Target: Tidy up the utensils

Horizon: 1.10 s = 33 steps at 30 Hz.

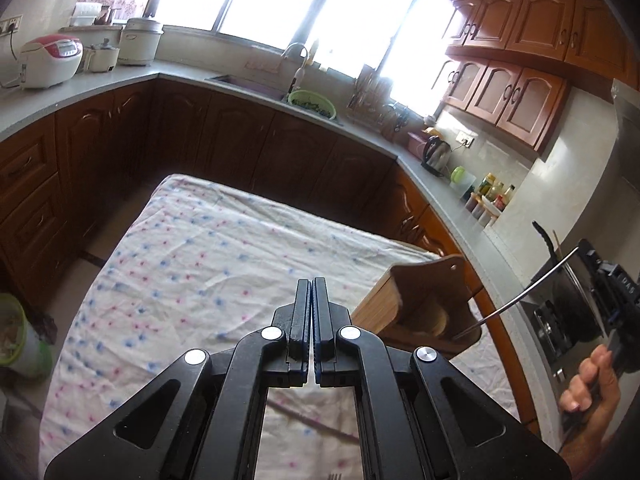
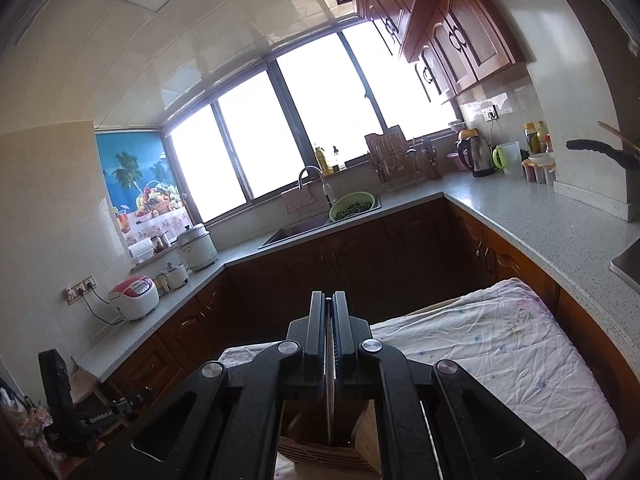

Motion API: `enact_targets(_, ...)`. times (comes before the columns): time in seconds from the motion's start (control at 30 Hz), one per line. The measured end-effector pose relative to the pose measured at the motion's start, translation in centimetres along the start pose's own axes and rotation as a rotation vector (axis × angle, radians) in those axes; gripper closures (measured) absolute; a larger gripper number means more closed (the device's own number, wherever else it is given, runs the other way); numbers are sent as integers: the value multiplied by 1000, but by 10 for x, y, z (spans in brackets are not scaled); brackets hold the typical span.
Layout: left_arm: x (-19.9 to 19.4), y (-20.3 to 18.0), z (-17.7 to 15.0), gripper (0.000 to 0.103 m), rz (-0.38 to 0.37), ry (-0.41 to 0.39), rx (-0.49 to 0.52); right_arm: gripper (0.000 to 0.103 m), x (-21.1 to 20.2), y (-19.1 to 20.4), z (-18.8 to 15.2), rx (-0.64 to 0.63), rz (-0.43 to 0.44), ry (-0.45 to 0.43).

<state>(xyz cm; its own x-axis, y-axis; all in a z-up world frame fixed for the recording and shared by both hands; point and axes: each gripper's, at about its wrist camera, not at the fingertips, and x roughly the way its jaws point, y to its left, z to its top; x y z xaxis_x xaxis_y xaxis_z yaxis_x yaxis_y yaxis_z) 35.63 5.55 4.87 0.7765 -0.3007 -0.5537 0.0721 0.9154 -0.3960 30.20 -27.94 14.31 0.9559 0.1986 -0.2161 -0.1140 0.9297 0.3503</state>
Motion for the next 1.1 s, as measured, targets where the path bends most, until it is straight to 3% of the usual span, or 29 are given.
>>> enact_targets(0.3,41,51,-56,102,111,260,-122,100,-48,13,23,0,60,-75)
enact_targets(0.4,63,55,-66,86,141,338,-157,100,-57,17,17,-10,70,-65)
enact_targets(0.47,77,59,-69,61,168,373,-190,100,-62,17,10,-10,78,-55)
enact_targets(0.53,91,58,-69,55,205,388,-197,100,-64,16,4,-3,84,-43)
enact_targets(0.67,118,52,-71,56,286,425,-160,100,-62,8,-7,16,92,-12)
enact_targets(0.9,143,28,-68,55,416,379,5,100,-62,-7,-15,40,89,8)
enact_targets(1.0,147,13,-74,73,429,356,103,100,-63,-12,-17,45,85,9)
enact_targets(1.03,147,11,-75,86,413,351,114,100,-63,-13,-17,46,83,10)
enact_targets(1.1,145,12,-74,94,383,354,105,99,-62,-15,-19,50,78,12)
